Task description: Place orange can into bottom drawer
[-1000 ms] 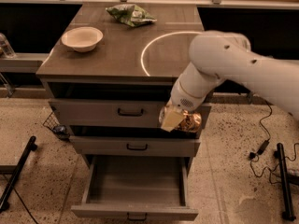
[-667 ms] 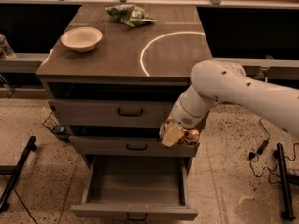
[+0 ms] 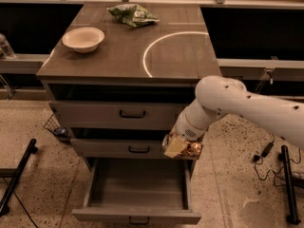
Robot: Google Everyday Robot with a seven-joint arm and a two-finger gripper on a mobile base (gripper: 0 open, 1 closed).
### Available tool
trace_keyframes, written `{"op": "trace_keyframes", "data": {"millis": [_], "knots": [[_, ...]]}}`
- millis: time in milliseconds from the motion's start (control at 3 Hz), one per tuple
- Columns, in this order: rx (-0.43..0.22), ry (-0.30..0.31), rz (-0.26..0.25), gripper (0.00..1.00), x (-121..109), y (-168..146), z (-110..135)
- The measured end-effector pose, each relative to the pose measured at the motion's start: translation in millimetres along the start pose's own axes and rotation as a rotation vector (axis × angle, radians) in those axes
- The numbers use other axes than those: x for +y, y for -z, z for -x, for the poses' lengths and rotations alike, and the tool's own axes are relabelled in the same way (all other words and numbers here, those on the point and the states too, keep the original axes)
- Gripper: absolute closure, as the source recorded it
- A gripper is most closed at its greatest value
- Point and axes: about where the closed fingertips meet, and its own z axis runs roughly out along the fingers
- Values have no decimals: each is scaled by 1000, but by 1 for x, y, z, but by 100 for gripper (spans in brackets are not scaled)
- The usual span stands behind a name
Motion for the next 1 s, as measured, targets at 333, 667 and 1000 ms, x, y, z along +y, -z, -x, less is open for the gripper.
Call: {"op": "trace_keyframes", "data": {"millis": [333,667,1000], "knots": [[-75,-39,101,100,18,-73,-31],[-207,-102,231,100,45,-169,-62],[-289,-140,287,100,56,-216,-69]]}}
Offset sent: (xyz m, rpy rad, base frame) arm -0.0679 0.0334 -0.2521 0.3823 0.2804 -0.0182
